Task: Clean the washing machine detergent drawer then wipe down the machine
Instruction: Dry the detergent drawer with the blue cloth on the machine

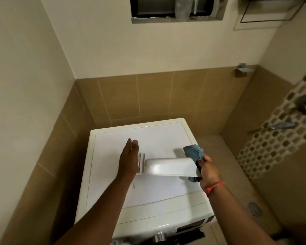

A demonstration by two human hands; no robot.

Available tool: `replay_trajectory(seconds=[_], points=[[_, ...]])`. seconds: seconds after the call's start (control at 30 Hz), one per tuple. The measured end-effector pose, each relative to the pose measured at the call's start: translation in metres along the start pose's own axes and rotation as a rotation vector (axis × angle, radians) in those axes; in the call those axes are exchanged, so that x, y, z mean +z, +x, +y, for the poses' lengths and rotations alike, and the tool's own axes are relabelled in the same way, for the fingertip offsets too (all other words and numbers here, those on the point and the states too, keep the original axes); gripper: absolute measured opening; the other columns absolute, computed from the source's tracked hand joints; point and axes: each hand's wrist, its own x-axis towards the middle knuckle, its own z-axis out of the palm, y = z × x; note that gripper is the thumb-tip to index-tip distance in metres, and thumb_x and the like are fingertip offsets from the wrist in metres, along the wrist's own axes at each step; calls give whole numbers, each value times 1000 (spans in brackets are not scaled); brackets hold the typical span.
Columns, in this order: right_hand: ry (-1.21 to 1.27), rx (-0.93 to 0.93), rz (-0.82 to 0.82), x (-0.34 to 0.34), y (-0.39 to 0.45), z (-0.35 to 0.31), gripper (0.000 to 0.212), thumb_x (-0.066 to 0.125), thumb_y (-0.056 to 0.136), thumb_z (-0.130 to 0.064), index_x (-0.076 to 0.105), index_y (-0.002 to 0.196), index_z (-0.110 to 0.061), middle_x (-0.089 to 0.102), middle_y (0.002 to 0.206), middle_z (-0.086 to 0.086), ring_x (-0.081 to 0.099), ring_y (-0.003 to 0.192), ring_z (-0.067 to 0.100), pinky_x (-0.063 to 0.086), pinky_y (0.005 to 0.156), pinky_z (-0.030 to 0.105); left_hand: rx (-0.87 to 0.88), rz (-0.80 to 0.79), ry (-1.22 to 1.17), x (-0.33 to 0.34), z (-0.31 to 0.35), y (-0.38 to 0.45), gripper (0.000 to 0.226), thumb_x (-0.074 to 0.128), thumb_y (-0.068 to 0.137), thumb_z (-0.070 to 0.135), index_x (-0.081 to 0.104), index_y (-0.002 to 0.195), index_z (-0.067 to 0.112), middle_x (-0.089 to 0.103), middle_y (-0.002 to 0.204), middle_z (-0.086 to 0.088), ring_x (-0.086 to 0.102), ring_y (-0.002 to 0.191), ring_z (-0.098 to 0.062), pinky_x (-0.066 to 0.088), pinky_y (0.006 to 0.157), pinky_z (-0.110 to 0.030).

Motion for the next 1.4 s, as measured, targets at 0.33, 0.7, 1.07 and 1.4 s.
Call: replay_trajectory(seconds=[0.33,0.7,1.07,1.4], points=[[124,-99,116,-16,-16,69,44,38,98,1,64,120,-26,62,91,1,34,55,11,30,43,22,208,-185,45,-20,-50,-41,37,36,105,10,55,132,25,30,155,20,27,141,3,32,109,-10],[-51,-71,191,-8,10,85,46,35,94,5,69,107,-23,61,82,4,51,71,24,46,69,36,307,-145,289,-8,-106,-98,62,40,101,-3,19,154,21,-2,163,20,1,148,2,14,116,-11],[399,-240,457,-37,30,28,39,35,100,0,58,118,-26,60,106,-4,59,88,7,49,56,12,284,72,628,2,-85,-78,57,38,101,46,23,153,27,-2,164,11,-9,149,-5,10,123,-50],[155,-136,226,-35,50,45,40,36,96,8,61,116,-16,62,116,12,59,109,30,53,84,34,171,-87,1278,47,-56,-26,62,22,101,51,18,155,19,-4,164,-11,-12,150,-32,6,121,-53]])
